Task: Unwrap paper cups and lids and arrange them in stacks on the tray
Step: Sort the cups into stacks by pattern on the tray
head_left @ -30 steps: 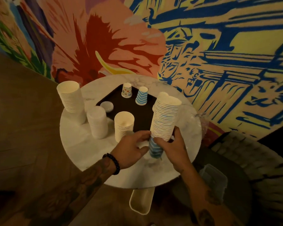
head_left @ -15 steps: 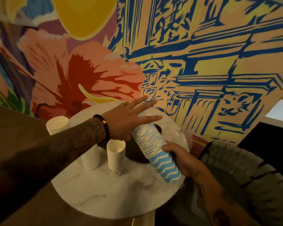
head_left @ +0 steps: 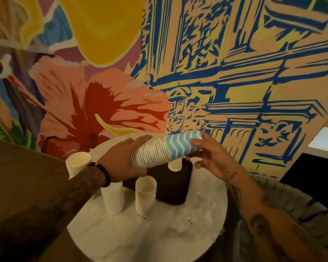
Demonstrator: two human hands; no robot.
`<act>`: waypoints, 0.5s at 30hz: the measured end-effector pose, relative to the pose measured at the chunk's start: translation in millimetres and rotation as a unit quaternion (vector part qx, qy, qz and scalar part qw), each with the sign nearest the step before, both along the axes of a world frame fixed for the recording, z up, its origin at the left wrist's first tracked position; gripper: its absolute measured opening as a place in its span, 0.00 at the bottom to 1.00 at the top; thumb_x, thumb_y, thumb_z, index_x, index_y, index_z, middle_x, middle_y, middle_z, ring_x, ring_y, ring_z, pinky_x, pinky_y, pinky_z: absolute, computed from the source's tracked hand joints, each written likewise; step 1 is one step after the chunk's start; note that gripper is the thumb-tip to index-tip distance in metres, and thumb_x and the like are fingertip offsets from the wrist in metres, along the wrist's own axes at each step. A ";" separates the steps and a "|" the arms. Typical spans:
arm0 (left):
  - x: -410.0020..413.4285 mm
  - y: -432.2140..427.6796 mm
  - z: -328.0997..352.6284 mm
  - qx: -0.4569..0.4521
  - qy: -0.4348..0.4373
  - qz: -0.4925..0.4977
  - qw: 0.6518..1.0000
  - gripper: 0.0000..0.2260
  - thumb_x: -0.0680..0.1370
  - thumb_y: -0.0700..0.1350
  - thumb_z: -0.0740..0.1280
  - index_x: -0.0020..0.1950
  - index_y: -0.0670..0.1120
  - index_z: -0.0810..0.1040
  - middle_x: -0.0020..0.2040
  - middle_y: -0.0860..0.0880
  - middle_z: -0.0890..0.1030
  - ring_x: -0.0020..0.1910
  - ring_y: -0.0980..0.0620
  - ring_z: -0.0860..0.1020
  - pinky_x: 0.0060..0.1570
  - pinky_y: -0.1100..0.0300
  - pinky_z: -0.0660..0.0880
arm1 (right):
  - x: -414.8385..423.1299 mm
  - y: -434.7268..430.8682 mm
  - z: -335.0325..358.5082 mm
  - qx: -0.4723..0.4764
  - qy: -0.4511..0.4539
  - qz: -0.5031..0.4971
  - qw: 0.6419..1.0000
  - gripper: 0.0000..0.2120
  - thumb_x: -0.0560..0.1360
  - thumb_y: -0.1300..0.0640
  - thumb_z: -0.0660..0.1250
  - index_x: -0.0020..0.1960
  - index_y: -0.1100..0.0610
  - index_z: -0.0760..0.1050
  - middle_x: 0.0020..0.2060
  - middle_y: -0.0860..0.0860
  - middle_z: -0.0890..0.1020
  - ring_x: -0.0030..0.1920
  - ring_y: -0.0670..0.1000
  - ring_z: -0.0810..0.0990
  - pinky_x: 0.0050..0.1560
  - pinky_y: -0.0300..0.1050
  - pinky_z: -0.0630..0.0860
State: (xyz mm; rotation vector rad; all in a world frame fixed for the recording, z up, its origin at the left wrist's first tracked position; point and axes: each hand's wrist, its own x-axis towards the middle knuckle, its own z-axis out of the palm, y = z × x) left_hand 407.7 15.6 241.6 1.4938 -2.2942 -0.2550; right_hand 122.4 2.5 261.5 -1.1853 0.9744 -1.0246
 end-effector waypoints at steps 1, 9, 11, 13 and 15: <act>1.7 6.0 -0.1 0.003 0.038 0.004 0.999 0.44 0.67 0.58 0.76 0.77 0.62 0.56 0.61 0.54 0.74 0.56 0.53 0.75 0.54 0.58 0.73 | 9.6 -2.4 6.6 -0.027 0.010 -0.034 0.999 0.21 0.73 0.52 0.74 0.63 0.57 0.72 0.46 0.57 0.81 0.36 0.53 0.81 0.24 0.41 0.70; 4.7 34.8 -9.5 0.111 0.304 0.025 0.946 0.40 0.63 0.56 0.80 0.71 0.61 0.64 0.63 0.62 0.75 0.59 0.62 0.75 0.61 0.58 0.74 | 79.6 -21.3 40.6 -0.105 0.030 -0.049 0.993 0.14 0.77 0.50 0.72 0.60 0.52 0.78 0.45 0.54 0.79 0.31 0.50 0.73 0.26 0.43 0.71; 4.3 38.2 -5.7 0.158 0.375 0.044 0.912 0.39 0.63 0.60 0.79 0.69 0.57 0.67 0.60 0.60 0.78 0.54 0.64 0.79 0.57 0.59 0.77 | 92.3 -30.7 44.0 -0.110 0.036 -0.031 0.993 0.14 0.77 0.50 0.72 0.60 0.52 0.76 0.45 0.54 0.79 0.32 0.50 0.73 0.27 0.43 0.71; 3.0 40.1 0.8 0.201 0.443 0.059 0.872 0.33 0.67 0.60 0.77 0.68 0.55 0.70 0.56 0.59 0.82 0.50 0.64 0.81 0.48 0.66 0.77 | 106.0 -39.6 45.7 -0.117 0.052 -0.012 0.992 0.13 0.78 0.50 0.70 0.60 0.53 0.76 0.47 0.53 0.79 0.34 0.49 0.75 0.29 0.44 0.73; 1.5 37.0 4.5 0.241 0.492 0.059 0.835 0.20 0.73 0.60 0.69 0.63 0.57 0.74 0.52 0.59 0.85 0.48 0.62 0.83 0.43 0.69 0.77 | 119.1 -48.6 45.5 -0.130 0.071 0.004 0.989 0.11 0.80 0.51 0.67 0.61 0.54 0.76 0.49 0.50 0.80 0.37 0.45 0.81 0.33 0.40 0.75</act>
